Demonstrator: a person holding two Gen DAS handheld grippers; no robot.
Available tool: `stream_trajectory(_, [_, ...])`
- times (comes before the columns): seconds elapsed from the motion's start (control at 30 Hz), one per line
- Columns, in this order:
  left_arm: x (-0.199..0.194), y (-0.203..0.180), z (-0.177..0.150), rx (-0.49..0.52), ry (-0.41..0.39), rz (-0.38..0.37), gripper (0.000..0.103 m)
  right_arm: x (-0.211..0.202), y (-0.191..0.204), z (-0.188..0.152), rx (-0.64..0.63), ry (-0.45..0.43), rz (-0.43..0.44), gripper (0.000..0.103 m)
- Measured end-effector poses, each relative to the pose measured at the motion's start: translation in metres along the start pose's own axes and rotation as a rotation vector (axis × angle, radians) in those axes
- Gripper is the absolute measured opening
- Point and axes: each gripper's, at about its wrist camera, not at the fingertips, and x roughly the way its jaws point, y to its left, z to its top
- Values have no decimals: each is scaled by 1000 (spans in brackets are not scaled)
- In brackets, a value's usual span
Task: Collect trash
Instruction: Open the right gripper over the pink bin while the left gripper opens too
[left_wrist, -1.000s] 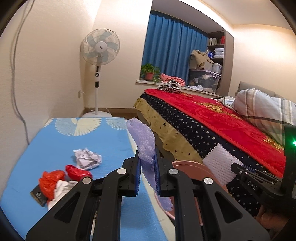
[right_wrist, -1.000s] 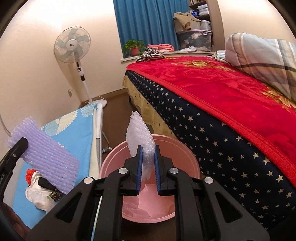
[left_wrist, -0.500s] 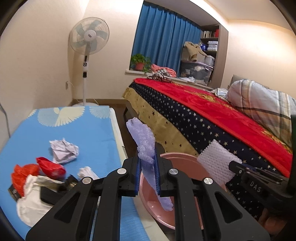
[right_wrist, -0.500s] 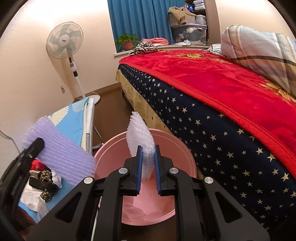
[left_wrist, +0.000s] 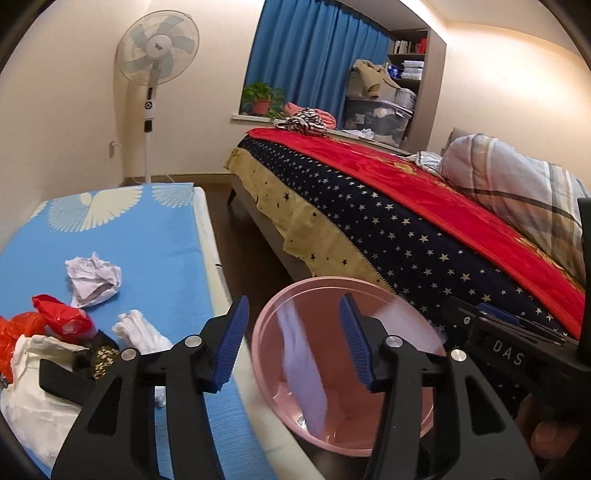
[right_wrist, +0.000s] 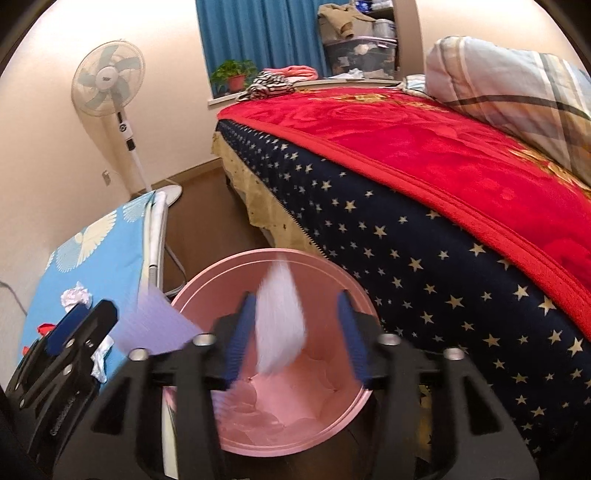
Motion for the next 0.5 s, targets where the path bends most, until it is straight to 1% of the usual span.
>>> stream_trajectory(0.2, [-14, 9, 3, -6, -22, 13, 50, -3, 4, -2, -8, -5, 22, 50])
stream_trajectory(0.37, [-33, 14, 2, 11, -41, 39, 50, -11, 19, -10, -31, -3, 101, 50])
stream_trajectory(0.5, [-55, 26, 0, 2, -61, 69, 50, -21, 35, -17, -69, -7, 171, 46])
